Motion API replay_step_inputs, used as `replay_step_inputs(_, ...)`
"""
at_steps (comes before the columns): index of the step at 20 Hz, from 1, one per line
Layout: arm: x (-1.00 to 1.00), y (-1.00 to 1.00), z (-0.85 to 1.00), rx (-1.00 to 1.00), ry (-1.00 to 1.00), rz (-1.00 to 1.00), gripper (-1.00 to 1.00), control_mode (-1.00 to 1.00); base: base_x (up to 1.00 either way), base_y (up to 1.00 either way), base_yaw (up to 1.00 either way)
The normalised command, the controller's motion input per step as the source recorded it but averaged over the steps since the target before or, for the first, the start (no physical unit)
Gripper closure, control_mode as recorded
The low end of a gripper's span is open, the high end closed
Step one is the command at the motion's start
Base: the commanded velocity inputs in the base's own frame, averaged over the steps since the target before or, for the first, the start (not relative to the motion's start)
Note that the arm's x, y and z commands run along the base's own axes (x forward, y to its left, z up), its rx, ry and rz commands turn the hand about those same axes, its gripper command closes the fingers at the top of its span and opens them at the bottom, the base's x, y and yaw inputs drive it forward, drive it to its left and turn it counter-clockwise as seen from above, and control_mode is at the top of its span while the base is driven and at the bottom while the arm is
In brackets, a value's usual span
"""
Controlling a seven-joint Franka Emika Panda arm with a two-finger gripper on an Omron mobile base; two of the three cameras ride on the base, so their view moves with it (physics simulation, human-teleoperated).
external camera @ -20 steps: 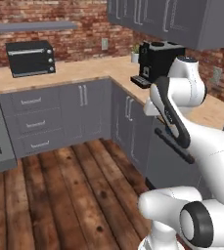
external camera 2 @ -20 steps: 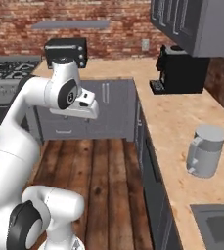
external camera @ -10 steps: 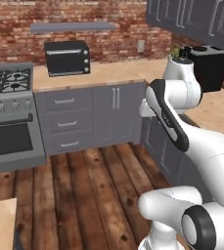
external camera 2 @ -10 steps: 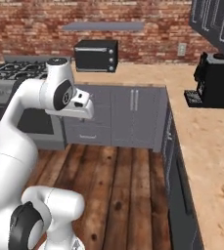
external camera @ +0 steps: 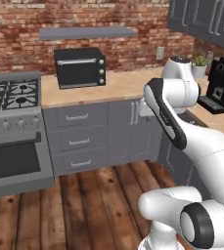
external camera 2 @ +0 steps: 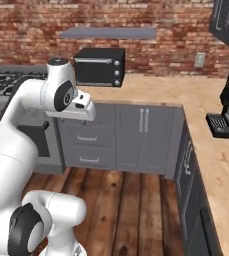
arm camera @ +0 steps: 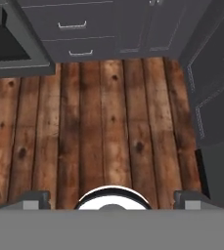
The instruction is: Navigate to the toaster oven.
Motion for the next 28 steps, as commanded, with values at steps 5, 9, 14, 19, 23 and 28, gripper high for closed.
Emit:
replay_step_inputs(5,0.00,0.00,0.00,0.00,0.00,0.00,-1.00,1.00,0.80,0.44,0.07)
replay_step_inputs(9,0.00,0.00,0.00,0.00,0.00,0.00,-1.00,1.00,0.85,0.53,0.08)
replay_step_inputs(14,0.00,0.00,0.00,0.00,0.00,0.00,-1.00,1.00,0.91,0.47,0.02)
replay_step_inputs(19,0.00,0.00,0.00,0.00,0.00,0.00,-1.00,1.00,0.96,0.44,0.00)
replay_step_inputs(23,0.00,0.00,0.00,0.00,0.00,0.00,-1.00,1.00,0.93,0.33,0.00)
replay_step_inputs(28,0.00,0.00,0.00,0.00,0.00,0.00,-1.00,1.00,0.89,0.07,0.02)
